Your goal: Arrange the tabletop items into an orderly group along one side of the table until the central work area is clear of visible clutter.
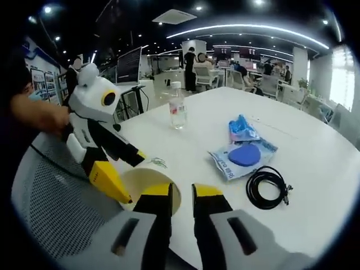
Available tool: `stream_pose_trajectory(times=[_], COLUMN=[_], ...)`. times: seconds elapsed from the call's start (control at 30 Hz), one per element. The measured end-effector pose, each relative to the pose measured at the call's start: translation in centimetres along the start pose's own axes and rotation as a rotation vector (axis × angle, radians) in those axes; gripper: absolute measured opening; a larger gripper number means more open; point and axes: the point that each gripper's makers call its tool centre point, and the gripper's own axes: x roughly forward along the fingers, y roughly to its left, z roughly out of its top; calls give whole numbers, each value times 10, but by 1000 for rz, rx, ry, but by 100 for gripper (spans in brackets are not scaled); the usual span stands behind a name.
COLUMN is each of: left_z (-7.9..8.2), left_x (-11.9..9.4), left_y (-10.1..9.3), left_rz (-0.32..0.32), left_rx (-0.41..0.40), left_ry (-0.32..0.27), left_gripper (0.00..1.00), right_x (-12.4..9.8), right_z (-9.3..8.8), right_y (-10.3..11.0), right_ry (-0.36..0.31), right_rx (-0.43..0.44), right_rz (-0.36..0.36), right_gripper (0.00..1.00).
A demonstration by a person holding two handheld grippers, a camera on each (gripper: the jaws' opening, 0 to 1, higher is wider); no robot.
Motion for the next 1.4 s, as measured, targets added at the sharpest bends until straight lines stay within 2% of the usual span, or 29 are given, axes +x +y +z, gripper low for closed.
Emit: stream_pose_trajectory(times=[0.27,1.07,1.2,1.27,1.4], left_z=[-2,-13,-12,-13,-11], left_x=[1,5,6,5,3], left_y=[-4,-8,-6,-2,7], left_rz=[-27,-42,-26,1,41], left_rx=[-41,-23,20,62,85], left_ry=[12,63,55,59,47], left_gripper=[58,55,55,55,58], right_x=[1,1,1,0,0], right_z=[-2,-4,-4,-4,-7], right_y=[4,-2,-2,-2,0], right_ry=[10,27,29,32,46], right_rx=[-22,-115,-124,-130,-130], right_rz=[11,-28,-34,-38,-30], right_gripper=[4,4,4,3,0])
